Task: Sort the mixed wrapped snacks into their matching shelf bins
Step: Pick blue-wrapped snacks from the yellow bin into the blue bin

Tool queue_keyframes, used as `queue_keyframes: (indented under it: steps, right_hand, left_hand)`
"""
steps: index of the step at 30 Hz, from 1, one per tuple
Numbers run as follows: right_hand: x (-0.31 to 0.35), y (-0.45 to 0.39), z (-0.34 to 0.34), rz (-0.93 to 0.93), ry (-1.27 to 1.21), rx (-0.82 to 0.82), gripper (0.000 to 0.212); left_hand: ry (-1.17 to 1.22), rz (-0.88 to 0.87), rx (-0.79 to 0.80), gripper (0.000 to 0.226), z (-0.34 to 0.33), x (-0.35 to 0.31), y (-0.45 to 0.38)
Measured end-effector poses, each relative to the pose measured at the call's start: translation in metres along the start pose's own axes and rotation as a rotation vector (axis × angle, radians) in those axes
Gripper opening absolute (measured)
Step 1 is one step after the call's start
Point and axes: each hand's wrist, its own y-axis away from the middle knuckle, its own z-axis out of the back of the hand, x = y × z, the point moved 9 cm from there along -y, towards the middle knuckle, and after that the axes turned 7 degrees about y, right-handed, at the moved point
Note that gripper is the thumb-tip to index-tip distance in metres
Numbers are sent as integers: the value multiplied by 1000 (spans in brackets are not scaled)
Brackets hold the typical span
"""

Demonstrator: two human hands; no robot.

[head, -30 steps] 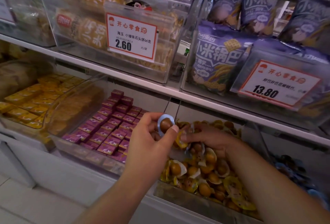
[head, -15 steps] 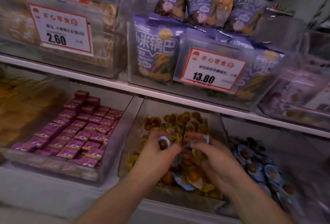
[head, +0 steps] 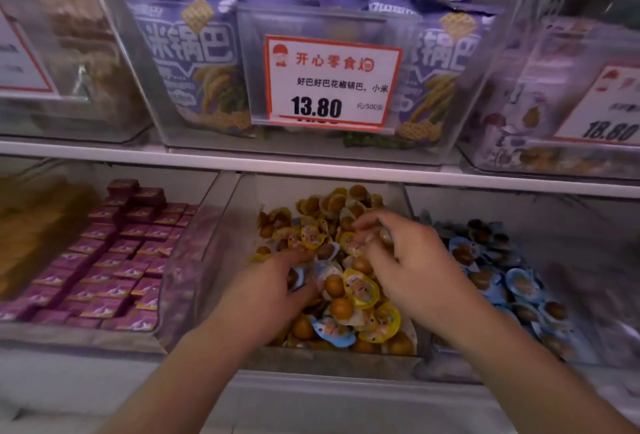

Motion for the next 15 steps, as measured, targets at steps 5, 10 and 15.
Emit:
queue_keyframes:
  steps: [5,10,15]
  right_hand:
    - [4,-3,5,57,243,-48,20]
    - [24,20,-37,118,213,364,24]
    - [36,45,-79,206,482,607,31]
  left_hand:
    - [-4,24,-43,25,6,0,2]
    - [109,89,-81,26,14,14,3]
    - [15,51,-3,35,2,7,5]
